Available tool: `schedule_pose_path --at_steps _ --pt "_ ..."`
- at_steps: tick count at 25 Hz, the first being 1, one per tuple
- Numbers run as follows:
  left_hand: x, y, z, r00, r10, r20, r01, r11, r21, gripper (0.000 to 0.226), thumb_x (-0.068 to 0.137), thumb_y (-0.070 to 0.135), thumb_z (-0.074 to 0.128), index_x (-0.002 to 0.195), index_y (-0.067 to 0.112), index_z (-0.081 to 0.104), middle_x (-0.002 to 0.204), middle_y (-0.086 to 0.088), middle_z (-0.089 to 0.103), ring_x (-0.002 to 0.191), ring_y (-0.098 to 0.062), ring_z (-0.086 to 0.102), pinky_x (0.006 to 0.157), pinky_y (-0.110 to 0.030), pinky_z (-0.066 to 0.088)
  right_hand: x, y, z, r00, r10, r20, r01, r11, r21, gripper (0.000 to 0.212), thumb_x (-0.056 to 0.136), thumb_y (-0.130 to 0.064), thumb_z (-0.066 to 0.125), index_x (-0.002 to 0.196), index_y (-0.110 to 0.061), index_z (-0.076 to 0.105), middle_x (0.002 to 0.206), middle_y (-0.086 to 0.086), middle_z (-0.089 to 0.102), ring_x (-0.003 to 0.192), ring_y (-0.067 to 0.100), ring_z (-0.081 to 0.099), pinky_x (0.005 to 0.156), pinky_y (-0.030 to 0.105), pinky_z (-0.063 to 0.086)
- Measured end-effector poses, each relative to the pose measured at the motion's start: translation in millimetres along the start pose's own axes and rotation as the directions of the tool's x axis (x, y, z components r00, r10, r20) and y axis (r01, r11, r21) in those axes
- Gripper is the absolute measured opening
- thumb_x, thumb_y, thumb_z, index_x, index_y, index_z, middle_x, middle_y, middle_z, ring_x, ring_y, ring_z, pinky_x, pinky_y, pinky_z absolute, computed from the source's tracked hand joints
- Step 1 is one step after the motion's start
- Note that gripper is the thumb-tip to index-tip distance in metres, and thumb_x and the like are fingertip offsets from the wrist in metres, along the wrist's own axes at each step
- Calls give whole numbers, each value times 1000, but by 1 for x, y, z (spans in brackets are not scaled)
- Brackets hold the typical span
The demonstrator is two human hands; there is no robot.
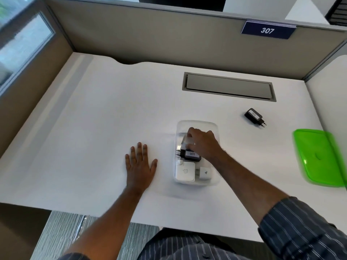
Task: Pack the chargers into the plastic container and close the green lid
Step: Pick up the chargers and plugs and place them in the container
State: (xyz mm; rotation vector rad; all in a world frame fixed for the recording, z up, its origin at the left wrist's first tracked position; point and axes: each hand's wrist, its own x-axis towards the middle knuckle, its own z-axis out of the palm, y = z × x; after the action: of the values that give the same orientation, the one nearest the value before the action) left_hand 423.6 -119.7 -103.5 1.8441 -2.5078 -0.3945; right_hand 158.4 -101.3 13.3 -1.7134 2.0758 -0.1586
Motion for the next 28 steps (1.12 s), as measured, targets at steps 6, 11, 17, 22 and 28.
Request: schedule_pose_path --at_steps 6,11,17,22,28 --pt "1 -1 4 1000 1 -20 -1 1000 17 76 101 55 30 163 14 12 173 -9 7 160 -35 6 128 -57 11 21 4 17 996 13 88 -11 1000 -14 26 88 -25 66 109 -20 51 109 -1 64 98 28 64 96 45 36" --pt "2 -2 5 1000 2 -31 -1 1000 14 76 101 55 31 163 14 14 173 -10 9 159 -35 7 128 -57 13 31 9 19 986 16 166 -21 999 31 25 90 -27 65 113 -22 55 121 -5 65 109 24 61 100 44 34" --pt "2 -3 6 1000 0 -31 0 1000 19 75 101 55 30 163 14 15 173 -10 10 159 -35 8 127 -57 13 33 9 20 986 -20 167 8 997 76 17 95 -25 58 111 -24 63 117 -3 68 106 23 65 96 38 40" --pt "1 -1 5 999 -3 -33 4 1000 13 75 102 54 33 163 14 16 173 -9 10 159 -34 9 127 -57 14 26 14 19 996 -58 68 53 996 70 17 98 -28 56 113 -23 60 116 -1 62 103 25 63 100 42 37" --pt "1 0 4 1000 -11 -28 12 1000 17 76 100 55 28 163 15 15 173 -9 10 159 -34 9 128 -57 13 10 36 -3 980 -107 -166 133 980 149 14 94 -31 61 108 -26 60 105 -9 60 102 17 61 93 40 38"
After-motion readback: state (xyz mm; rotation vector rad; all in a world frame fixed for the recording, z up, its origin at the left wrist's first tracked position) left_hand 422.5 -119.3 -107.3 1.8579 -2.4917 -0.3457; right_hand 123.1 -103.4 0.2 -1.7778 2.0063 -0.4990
